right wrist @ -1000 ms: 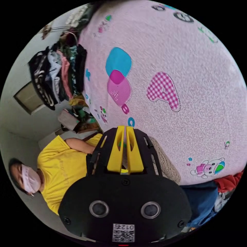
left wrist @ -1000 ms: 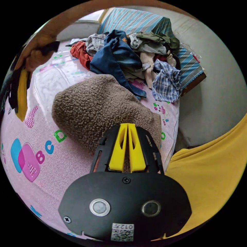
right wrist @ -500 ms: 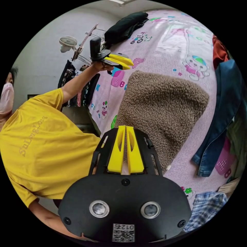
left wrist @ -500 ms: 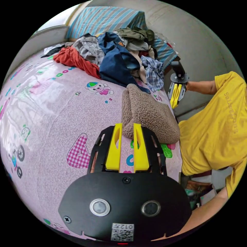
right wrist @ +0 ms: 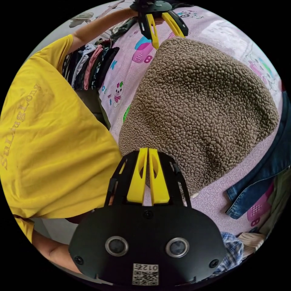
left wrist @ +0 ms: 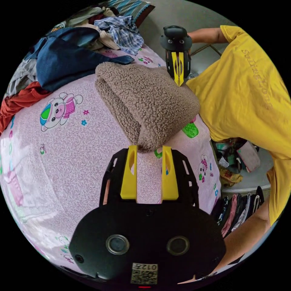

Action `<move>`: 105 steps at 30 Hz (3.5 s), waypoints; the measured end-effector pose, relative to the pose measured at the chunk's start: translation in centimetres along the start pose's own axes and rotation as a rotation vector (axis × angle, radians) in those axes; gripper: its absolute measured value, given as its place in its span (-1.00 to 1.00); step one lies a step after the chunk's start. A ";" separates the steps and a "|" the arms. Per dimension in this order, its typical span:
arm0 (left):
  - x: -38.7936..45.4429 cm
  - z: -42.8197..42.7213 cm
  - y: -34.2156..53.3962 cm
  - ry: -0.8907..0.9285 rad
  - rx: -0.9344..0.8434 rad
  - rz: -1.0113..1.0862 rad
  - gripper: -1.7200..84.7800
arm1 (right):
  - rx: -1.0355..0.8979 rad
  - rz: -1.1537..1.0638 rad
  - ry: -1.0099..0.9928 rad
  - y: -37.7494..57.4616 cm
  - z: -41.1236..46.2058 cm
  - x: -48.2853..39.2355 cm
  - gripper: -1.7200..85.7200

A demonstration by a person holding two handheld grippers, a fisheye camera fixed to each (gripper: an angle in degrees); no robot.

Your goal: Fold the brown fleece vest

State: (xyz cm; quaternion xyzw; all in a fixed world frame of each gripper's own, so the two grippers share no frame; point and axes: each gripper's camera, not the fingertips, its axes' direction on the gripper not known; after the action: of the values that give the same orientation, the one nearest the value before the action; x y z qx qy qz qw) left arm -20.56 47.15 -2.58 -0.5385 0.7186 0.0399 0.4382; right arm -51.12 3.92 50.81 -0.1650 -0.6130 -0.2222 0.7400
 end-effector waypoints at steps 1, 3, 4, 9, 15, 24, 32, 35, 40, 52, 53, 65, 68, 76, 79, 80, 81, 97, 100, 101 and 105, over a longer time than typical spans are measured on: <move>-0.5 0.2 -0.6 0.003 -0.012 0.024 -0.71 | -0.003 -0.004 -0.003 0.0 -0.1 0.1 -0.94; -1.2 0.1 -1.4 0.009 -0.036 0.047 -0.73 | -0.003 -0.024 -0.009 0.0 -1.1 0.0 -0.94; -1.6 -0.3 -1.6 0.009 -0.052 0.050 -0.74 | -0.004 -0.032 -0.010 0.1 -1.4 -0.1 -0.94; -2.7 -2.6 -2.1 0.021 0.048 0.090 -0.78 | 0.001 -0.065 -0.061 0.2 -2.8 1.2 -0.94; -4.9 -1.1 -2.9 0.033 0.020 0.103 -0.77 | -0.040 -0.107 -0.051 -0.1 -3.9 2.2 -0.95; -6.0 2.2 -2.0 0.079 0.005 0.123 -0.87 | -0.129 -0.127 -0.025 -1.8 -2.0 4.6 -0.95; -3.9 5.3 3.2 0.112 0.034 0.051 -0.96 | -0.107 0.042 -0.071 -2.6 -1.1 8.5 -0.95; -3.4 6.8 5.5 0.101 0.108 -0.040 -0.96 | -0.143 0.072 -0.064 -3.9 -0.3 9.2 -0.95; -0.6 9.6 9.0 0.037 0.226 -0.200 -0.96 | -0.132 0.110 -0.087 -4.4 0.6 10.5 -0.95; 19.2 22.2 15.6 -0.155 0.516 -0.863 -0.95 | 0.138 0.069 0.153 -4.4 -0.9 4.6 -0.95; 21.6 24.0 15.6 -0.173 0.560 -0.930 -0.95 | 0.243 0.067 0.143 -4.7 -1.2 3.5 -0.95; 34.2 34.7 17.2 -0.378 0.787 -1.172 -0.81 | 0.189 0.062 0.335 -20.3 11.5 -0.9 -0.95; 34.0 35.5 17.5 -0.401 0.738 -1.049 -0.76 | 0.166 0.103 0.328 -21.6 12.4 -0.2 -0.95; 30.6 38.0 17.3 -0.377 0.528 -0.758 -0.74 | 0.291 0.178 0.169 -21.6 10.0 1.6 -0.94; 29.8 39.0 17.2 -0.337 0.513 -0.634 -0.75 | 0.297 0.248 0.176 -21.8 10.5 2.8 -0.95; 29.6 39.5 17.1 -0.316 0.509 -0.584 -0.76 | 0.288 0.267 0.171 -22.0 11.0 3.2 -0.95; 29.4 39.7 17.0 -0.303 0.509 -0.563 -0.76 | 0.280 0.285 0.170 -22.4 11.4 3.6 -0.95; 32.8 46.7 21.6 -0.296 0.661 -0.670 -0.93 | 0.102 0.434 0.363 -30.8 17.5 6.5 -0.95; 34.1 46.0 23.4 -0.323 0.755 -0.736 -0.89 | 0.158 0.378 0.361 -30.0 16.4 4.5 -0.95; 34.5 45.7 23.5 -0.352 0.783 -0.729 -0.86 | 0.182 0.354 0.374 -29.8 16.2 3.8 -0.95; 32.8 46.4 21.0 -0.299 0.652 -0.705 -0.78 | 0.283 0.336 0.424 -30.6 15.7 3.0 -0.94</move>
State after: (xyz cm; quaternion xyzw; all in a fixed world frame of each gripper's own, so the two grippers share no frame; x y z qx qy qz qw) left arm -11.53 56.20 -61.77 -0.5718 0.3975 -0.2604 0.6687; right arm -80.00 -14.21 55.89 -0.1092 -0.4340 -0.0385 0.8934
